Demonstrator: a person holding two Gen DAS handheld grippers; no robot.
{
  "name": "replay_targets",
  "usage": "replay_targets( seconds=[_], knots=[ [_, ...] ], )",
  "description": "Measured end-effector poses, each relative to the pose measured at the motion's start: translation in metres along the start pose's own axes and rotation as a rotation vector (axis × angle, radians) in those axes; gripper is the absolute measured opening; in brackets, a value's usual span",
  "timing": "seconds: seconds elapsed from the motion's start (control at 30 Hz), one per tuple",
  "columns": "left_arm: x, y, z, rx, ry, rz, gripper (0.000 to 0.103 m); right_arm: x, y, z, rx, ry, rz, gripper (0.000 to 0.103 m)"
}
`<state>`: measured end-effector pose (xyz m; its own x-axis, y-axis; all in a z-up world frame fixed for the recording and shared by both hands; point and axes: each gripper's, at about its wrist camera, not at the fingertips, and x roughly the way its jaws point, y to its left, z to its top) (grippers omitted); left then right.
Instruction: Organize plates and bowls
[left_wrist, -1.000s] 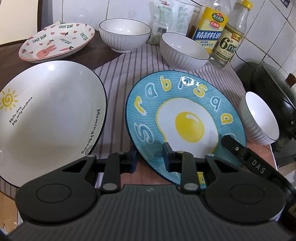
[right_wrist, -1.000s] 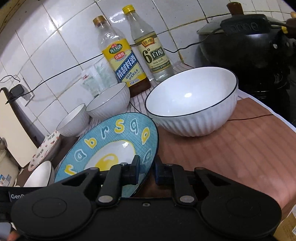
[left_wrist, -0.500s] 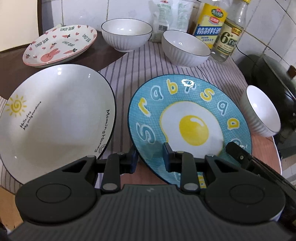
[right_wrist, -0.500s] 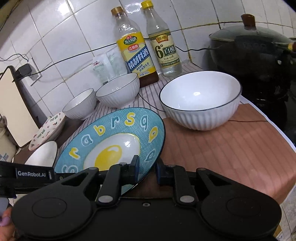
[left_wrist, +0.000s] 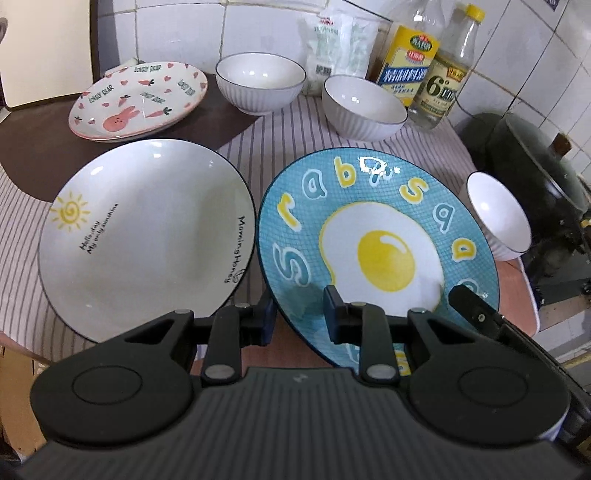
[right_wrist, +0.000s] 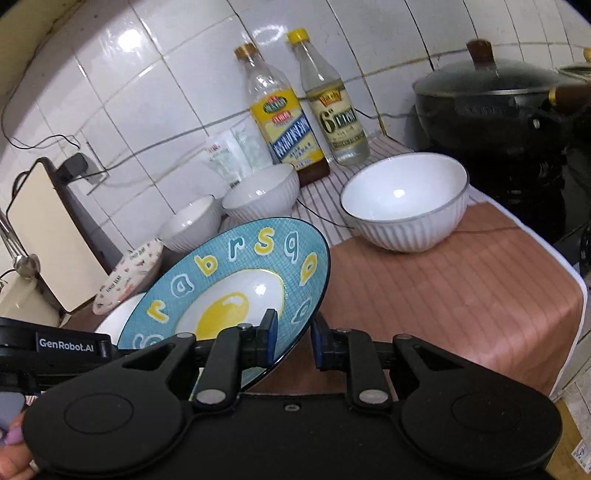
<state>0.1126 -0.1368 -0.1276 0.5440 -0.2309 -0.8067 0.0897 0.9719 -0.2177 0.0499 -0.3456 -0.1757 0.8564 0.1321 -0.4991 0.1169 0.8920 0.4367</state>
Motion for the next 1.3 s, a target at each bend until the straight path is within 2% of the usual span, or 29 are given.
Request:
replay_targets(
  seconds=[0.27,0.43,0.8,0.9,1.07,1.3],
  knots=[
    [-0.036,0.02,-0.004,-0.04,-0.042,0.002,0.025,-0.021,0.029,0.005,0.003,-0.028,0.049,0.024],
    [-0.057,0.045,-0.003,-0.06,-0.063,0.014,0.025,-0.025,0.058,0.002,-0.021,-0.03,0.074,0.024],
    [-0.076,0.093,-0.001,-0.118,-0.09,0.057,0.025,-0.019,0.111,-0.003,-0.066,0.002,0.109,0.025],
    [-0.08,0.102,-0.004,-0.1,-0.082,0.066,0.025,-0.014,0.12,-0.005,-0.063,0.03,0.112,0.025],
    [-0.073,0.124,-0.007,-0.152,-0.049,0.062,0.025,-0.003,0.131,-0.012,-0.079,0.076,0.117,0.025],
    [-0.062,0.142,-0.01,-0.173,-0.006,0.081,0.025,0.012,0.141,-0.026,-0.077,0.13,0.105,0.025]
  ],
)
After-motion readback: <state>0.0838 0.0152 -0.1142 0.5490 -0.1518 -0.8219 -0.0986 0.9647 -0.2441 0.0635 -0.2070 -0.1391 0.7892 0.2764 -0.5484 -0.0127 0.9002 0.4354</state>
